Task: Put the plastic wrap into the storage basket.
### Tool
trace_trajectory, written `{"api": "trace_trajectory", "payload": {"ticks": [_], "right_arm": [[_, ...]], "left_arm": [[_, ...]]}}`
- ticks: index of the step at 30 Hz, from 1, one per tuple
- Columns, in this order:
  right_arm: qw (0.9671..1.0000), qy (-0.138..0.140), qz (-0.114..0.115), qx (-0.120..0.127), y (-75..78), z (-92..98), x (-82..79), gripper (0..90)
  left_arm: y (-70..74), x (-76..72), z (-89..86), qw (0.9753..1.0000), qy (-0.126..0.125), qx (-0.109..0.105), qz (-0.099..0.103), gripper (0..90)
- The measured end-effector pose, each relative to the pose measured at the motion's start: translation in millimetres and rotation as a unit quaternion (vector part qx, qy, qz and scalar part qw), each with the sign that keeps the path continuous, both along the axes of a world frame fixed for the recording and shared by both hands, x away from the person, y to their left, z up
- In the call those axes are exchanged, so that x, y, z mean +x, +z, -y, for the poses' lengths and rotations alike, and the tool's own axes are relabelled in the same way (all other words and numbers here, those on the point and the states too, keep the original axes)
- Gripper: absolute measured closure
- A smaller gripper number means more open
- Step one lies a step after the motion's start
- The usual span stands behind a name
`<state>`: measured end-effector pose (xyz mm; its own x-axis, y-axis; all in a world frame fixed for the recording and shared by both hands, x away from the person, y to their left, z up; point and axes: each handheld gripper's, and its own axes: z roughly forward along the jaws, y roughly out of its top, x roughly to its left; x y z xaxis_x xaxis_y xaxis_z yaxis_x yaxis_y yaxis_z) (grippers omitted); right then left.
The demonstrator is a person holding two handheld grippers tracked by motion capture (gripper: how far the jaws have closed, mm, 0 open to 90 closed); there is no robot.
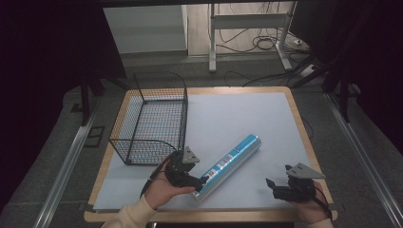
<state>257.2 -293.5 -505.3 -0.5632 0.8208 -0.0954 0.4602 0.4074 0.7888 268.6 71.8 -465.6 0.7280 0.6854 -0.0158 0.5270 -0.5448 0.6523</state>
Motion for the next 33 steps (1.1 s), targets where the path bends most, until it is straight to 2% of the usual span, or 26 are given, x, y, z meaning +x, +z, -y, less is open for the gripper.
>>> {"api": "trace_trajectory", "payload": {"ticks": [11,17,24,28,32,33], "right_arm": [[1.0,0.001,-0.002,-0.002,-0.5,0.1,0.0,13.3],[1.0,0.001,0.0,-0.002,-0.5,-0.3,0.1,13.2],[1.0,0.001,-0.001,-0.002,-0.5,0.1,0.1,13.2],[1.0,0.0,-0.001,-0.002,-0.7,-0.2,-0.1,13.2],[1.0,0.0,-0.001,-0.003,-0.6,-0.9,-0.9,13.2],[1.0,0.001,-0.001,-0.003,-0.5,-0.9,-1.0,13.2]], "left_arm": [[2.9,7.7,14.4,0.9998,-0.012,0.012,-0.011,15.0],[1.7,15.6,24.8,0.9993,-0.022,0.019,-0.024,14.7],[1.9,18.9,34.5,0.9993,-0.026,0.015,-0.023,14.8],[1.9,20.9,42.6,0.9992,-0.031,0.017,-0.02,15.2],[0.3,25.9,61.1,0.9983,-0.046,0.024,-0.028,15.1],[0.3,25.9,61.1,0.9983,-0.046,0.024,-0.028,15.1]]}}
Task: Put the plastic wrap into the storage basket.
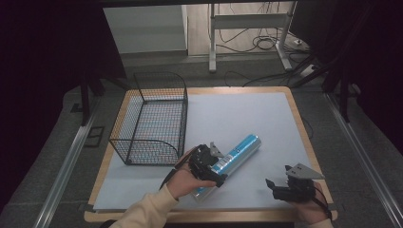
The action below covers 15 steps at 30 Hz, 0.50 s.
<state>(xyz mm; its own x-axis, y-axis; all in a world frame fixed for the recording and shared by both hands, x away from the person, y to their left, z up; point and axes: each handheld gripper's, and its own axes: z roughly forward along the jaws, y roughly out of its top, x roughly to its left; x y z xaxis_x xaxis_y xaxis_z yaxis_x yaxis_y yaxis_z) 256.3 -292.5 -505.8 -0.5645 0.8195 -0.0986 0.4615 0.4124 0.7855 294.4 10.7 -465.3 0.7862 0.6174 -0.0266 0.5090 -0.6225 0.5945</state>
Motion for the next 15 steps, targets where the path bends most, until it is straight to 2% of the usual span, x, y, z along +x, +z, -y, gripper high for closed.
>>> {"api": "trace_trajectory", "payload": {"ticks": [4,10,15], "right_arm": [[1.0,0.001,0.001,0.0,0.4,0.4,-0.3,13.2],[1.0,0.0,0.003,0.002,0.8,1.3,-0.1,13.3],[1.0,0.0,0.002,0.0,0.9,1.1,-0.1,13.2]], "left_arm": [[-0.2,4.5,12.6,0.9998,-0.011,0.015,-0.002,15.0],[-1.6,13.8,24.7,0.9996,-0.009,0.025,-0.011,15.1],[-4.8,23.3,34.0,0.999,-0.004,0.035,-0.027,15.1]]}}
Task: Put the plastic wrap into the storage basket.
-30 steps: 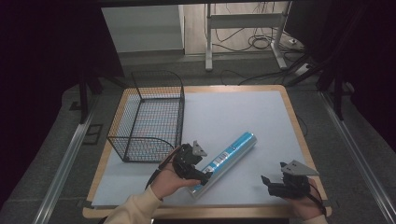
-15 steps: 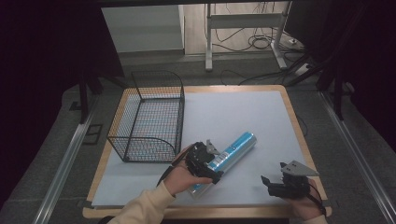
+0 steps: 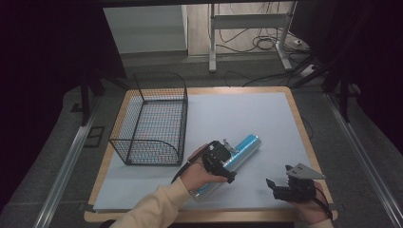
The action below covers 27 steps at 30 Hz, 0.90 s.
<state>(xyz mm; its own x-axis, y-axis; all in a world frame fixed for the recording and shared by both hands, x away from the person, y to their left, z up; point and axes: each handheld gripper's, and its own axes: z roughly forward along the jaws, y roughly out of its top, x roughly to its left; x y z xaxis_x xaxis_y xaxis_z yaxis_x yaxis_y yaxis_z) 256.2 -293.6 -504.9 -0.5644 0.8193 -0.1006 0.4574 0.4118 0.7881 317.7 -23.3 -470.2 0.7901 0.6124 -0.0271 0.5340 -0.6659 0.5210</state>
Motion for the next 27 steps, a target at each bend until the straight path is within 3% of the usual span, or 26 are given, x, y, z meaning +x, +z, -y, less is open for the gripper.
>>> {"api": "trace_trajectory", "payload": {"ticks": [3,7,19,23,27], "right_arm": [[1.0,0.001,0.0,0.0,-0.1,-0.3,0.0,13.2],[1.0,0.001,0.0,0.0,-0.2,-0.4,0.0,13.2],[1.0,0.0,-0.002,-0.001,0.0,0.2,0.5,13.2],[1.0,0.0,-0.003,-0.001,-0.3,0.0,0.9,13.2],[1.0,0.0,-0.004,-0.003,-1.1,0.4,2.2,13.2]], "left_arm": [[-3.9,6.3,4.5,0.9999,-0.002,0.01,-0.012,15.1],[-12.4,14.8,10.2,0.9988,-0.001,0.014,-0.047,15.1],[-31.3,26.4,21.9,0.9952,0.013,0.052,-0.082,21.0],[-33.5,33.1,17.0,0.9933,0.028,0.026,-0.109,26.7],[-33.1,34.9,15.0,0.9926,0.033,0.017,-0.116,30.5]]}}
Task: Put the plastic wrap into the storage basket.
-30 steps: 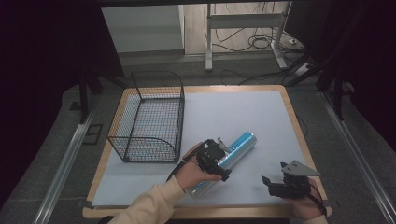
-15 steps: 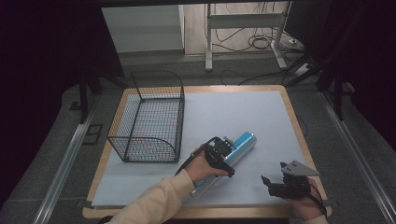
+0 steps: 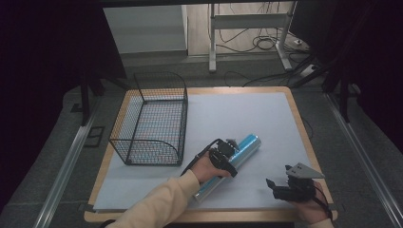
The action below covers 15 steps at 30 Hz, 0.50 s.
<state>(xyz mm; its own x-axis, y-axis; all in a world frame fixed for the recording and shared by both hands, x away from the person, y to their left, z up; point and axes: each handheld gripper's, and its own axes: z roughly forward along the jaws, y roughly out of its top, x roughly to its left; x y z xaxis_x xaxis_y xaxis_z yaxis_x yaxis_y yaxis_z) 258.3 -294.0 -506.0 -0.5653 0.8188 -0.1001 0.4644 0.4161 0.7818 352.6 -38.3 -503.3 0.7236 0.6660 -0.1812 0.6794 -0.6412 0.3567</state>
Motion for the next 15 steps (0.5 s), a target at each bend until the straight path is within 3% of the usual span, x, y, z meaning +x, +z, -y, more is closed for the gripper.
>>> {"api": "trace_trajectory", "payload": {"ticks": [15], "right_arm": [[1.0,-0.007,0.004,0.003,0.9,1.4,0.3,13.5]], "left_arm": [[2.1,6.2,0.1,0.9997,-0.006,0.007,-0.023,31.1]]}}
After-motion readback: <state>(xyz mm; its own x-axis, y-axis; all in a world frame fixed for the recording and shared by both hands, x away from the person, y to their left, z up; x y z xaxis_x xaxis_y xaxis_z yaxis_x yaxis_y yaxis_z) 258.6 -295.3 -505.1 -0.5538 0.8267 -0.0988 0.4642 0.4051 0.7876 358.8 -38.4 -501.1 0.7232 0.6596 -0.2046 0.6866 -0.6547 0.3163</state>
